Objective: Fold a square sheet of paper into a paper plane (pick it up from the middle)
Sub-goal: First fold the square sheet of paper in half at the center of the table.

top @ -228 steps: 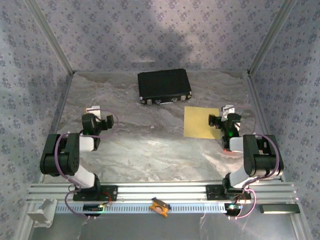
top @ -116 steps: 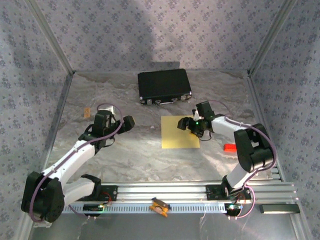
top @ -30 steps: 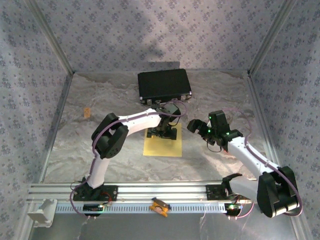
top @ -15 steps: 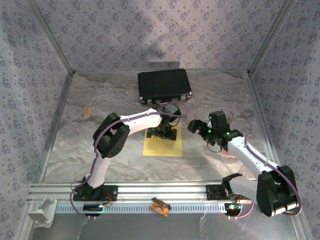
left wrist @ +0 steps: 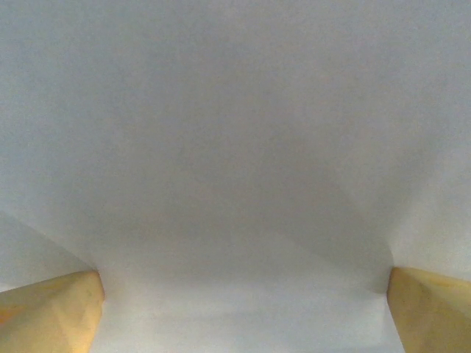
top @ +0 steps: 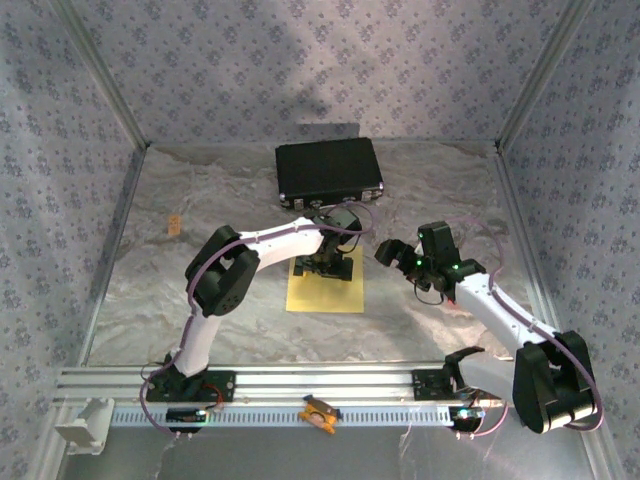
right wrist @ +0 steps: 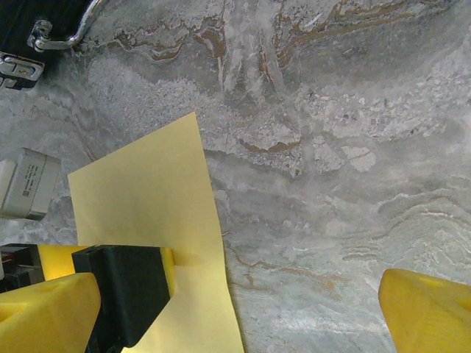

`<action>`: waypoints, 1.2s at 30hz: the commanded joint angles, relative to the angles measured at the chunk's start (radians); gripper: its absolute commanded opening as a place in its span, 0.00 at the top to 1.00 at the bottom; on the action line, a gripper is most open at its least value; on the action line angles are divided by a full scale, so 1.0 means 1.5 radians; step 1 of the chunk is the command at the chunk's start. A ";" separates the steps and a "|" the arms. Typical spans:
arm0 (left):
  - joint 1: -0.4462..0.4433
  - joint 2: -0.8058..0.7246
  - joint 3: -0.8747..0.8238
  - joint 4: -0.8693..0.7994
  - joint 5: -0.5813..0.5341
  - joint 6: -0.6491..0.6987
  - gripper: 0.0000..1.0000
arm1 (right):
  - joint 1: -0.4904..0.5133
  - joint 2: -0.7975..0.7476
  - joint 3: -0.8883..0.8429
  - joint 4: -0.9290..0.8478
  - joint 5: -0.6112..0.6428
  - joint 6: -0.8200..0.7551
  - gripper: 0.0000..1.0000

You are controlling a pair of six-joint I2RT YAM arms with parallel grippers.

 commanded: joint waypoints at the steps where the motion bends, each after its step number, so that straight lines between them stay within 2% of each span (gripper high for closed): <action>1: -0.003 0.035 -0.024 0.007 0.036 -0.011 0.03 | -0.005 0.005 -0.002 -0.009 -0.006 -0.010 0.01; 12: -0.004 0.029 -0.019 0.003 0.027 -0.009 0.03 | -0.007 0.009 -0.001 -0.006 -0.007 -0.010 0.01; 21: -0.005 0.004 -0.028 0.024 0.013 -0.009 0.14 | -0.006 0.011 0.007 -0.009 -0.010 -0.012 0.01; 23: -0.005 -0.009 -0.038 0.037 0.006 -0.010 0.18 | -0.006 0.011 0.010 -0.012 -0.008 -0.012 0.01; 28: -0.005 -0.042 -0.058 0.065 -0.011 -0.009 0.38 | -0.007 0.012 0.015 -0.019 -0.003 -0.006 0.01; 32: -0.005 -0.062 -0.069 0.075 -0.030 -0.012 0.42 | -0.007 0.014 0.018 -0.022 -0.001 -0.001 0.01; 34: -0.005 -0.074 -0.078 0.088 -0.030 -0.010 0.52 | -0.008 0.014 0.019 -0.024 0.000 0.001 0.01; 36: -0.006 -0.083 -0.089 0.102 -0.026 -0.008 0.54 | -0.008 0.016 0.022 -0.029 0.001 0.003 0.01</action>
